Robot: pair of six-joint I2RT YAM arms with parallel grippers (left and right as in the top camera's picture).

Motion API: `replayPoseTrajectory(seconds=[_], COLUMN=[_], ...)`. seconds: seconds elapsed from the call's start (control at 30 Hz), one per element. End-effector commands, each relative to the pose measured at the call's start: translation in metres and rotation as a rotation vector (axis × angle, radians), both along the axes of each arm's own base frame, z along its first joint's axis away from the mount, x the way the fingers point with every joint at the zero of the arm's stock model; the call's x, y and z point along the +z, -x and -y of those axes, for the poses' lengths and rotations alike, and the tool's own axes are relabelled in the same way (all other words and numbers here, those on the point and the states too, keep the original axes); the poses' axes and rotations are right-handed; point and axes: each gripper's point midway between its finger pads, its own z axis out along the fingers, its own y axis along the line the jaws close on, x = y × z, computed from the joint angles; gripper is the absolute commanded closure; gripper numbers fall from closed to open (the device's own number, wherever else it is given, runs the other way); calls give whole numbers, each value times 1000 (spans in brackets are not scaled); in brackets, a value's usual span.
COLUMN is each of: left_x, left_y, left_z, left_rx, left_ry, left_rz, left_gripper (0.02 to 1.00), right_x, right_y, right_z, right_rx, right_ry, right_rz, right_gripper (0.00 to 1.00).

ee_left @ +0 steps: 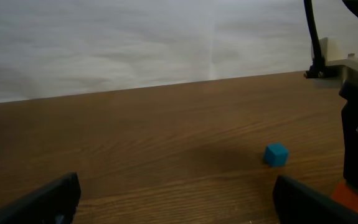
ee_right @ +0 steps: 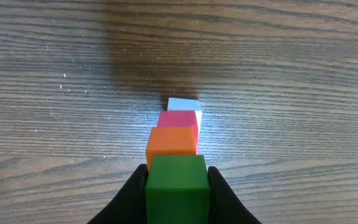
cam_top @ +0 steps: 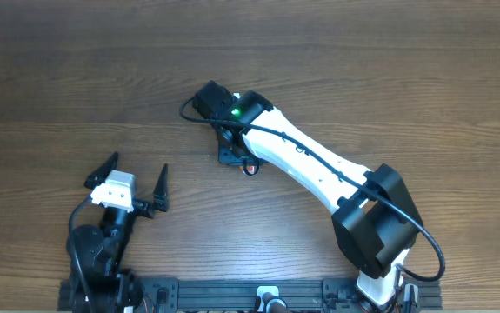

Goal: Stack Cubes

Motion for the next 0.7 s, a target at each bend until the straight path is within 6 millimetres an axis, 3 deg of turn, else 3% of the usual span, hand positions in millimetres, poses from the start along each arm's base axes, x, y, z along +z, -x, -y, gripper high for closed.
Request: replayPoseTrajectory(seconds=[0.03, 0.13, 0.4, 0.7], left_x=[-1, -1, -1, -1], left_y=[0, 0, 0, 0], left_z=[0, 0, 0, 0], left_rx=[-6, -6, -6, -6], left_ry=[-13, -13, -13, -13], left_rz=[6, 5, 5, 5], left_gripper=[18, 20, 18, 18], right_x=[1, 1, 1, 1], right_y=[0, -1, -1, -2], right_z=[4, 4, 4, 4], right_rx=[-22, -24, -25, -25], right_ry=[-6, -7, -7, -9], right_rz=[-3, -3, -2, -1], right_gripper=[989, 974, 755, 660])
